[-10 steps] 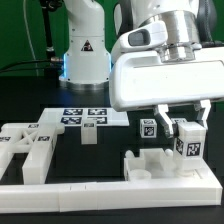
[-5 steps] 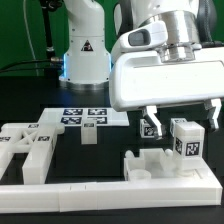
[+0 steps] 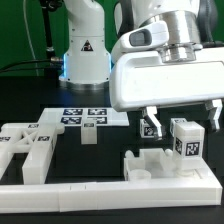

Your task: Assemble chair

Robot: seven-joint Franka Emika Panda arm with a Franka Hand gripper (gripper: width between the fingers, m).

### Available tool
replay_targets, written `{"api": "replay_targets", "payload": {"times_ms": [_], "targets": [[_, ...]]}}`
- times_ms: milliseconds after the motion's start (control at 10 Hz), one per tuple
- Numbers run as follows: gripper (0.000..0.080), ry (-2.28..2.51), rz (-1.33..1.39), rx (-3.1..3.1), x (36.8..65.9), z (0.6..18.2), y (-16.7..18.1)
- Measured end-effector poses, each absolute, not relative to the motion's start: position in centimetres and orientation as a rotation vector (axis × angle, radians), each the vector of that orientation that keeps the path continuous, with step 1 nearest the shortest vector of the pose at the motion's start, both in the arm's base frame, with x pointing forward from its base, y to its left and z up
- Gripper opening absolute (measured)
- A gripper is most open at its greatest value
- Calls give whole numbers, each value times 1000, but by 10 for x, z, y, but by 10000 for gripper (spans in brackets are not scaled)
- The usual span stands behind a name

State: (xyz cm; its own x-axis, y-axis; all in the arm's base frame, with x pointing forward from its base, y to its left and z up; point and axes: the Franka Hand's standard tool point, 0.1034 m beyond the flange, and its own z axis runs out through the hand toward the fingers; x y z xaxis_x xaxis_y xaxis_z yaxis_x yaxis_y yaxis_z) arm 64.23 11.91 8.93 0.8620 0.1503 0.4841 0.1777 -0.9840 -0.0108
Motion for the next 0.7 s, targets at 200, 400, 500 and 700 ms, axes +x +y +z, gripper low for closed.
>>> {"api": "replay_targets", "payload": {"times_ms": [200,400,500,700], "targets": [[649,-249,-719,-2982,659,99,124],[649,-238,-479,-3028,650,88,126],[649,-230,-421,-3039,653,87,121],[649,-207,-130,-3079,643,76,109]]}}
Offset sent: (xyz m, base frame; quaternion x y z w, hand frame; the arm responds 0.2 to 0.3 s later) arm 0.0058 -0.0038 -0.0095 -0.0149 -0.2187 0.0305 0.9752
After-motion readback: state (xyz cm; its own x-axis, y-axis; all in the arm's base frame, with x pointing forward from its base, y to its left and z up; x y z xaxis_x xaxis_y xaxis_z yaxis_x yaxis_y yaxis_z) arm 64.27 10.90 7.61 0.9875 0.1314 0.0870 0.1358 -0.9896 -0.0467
